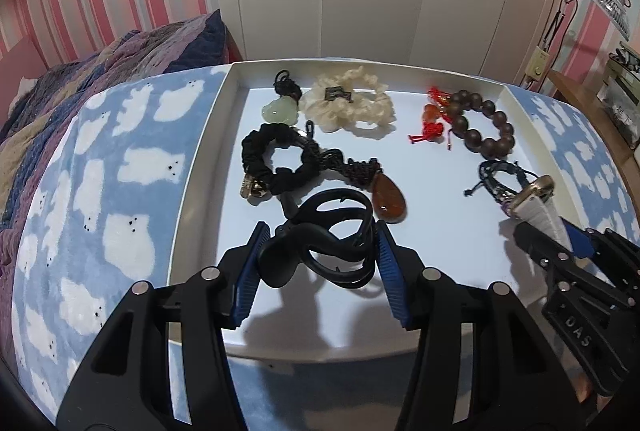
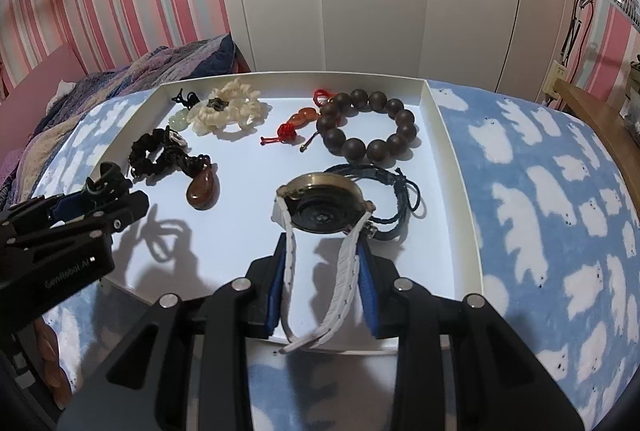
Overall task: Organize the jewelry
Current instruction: 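Carry the claw clip and watch into the tray and open both tools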
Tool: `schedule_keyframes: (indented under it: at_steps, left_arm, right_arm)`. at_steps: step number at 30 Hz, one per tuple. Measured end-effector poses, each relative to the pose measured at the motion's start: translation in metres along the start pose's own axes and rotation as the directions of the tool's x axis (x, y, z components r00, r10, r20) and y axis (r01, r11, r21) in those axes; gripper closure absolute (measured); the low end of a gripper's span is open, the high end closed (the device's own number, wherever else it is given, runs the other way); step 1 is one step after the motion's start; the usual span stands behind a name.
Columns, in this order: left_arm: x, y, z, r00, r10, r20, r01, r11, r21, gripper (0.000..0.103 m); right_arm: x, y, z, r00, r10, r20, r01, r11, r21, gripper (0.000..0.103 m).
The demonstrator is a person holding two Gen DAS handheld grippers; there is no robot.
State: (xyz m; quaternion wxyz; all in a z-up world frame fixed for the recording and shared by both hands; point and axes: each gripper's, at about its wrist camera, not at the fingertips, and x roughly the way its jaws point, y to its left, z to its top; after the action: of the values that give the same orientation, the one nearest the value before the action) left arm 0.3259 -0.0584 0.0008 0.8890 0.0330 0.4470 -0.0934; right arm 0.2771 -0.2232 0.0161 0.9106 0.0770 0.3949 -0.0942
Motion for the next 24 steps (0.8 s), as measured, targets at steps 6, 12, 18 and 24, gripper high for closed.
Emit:
schedule_keyframes:
  at_steps: [6,12,18,24]
  left_arm:
    - [0.011,0.003,-0.002,1.0,0.017,-0.011,-0.017,1.0,-0.002,0.05]
    - [0.014,0.005,-0.004,1.0,0.023,-0.017,-0.023,1.0,-0.003,0.05]
    - [0.019,0.001,-0.009,0.999,0.032,-0.025,-0.032,0.999,0.013,0.05]
    - [0.018,0.0,-0.011,0.999,0.041,-0.009,-0.041,0.999,0.028,0.05]
  right_arm:
    - [0.016,-0.007,-0.002,0.999,-0.015,-0.03,0.015,1.0,0.011,0.071]
    - [0.018,-0.005,-0.004,1.0,-0.023,-0.02,0.023,1.0,-0.001,0.071]
    - [0.021,-0.008,-0.006,1.0,-0.017,-0.018,0.017,1.0,0.008,0.071]
    - [0.02,-0.006,-0.006,1.0,-0.022,-0.017,0.022,1.0,0.0,0.07]
